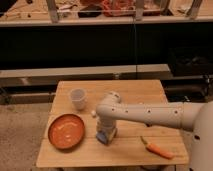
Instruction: Wipe the white sponge on the table
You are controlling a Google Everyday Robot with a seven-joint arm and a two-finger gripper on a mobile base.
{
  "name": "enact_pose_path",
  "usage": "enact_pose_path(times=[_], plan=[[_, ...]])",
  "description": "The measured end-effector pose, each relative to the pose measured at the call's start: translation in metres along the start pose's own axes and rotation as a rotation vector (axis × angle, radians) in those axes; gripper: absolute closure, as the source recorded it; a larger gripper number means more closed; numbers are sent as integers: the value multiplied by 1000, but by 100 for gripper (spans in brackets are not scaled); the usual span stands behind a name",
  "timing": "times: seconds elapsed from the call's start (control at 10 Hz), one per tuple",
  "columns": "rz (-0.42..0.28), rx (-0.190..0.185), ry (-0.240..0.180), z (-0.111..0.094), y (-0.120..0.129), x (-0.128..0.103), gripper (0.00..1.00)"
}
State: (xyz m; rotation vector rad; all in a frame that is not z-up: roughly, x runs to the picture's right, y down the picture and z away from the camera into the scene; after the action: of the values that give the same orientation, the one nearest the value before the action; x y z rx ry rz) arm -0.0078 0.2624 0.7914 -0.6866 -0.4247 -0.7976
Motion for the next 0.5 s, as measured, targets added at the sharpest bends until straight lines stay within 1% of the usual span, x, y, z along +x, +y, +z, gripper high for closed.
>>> enact_pose_path(times=[0.3, 0.5], plan=[[2, -2, 7, 7, 3, -13, 46], [25, 9, 8, 10, 15, -16, 46]])
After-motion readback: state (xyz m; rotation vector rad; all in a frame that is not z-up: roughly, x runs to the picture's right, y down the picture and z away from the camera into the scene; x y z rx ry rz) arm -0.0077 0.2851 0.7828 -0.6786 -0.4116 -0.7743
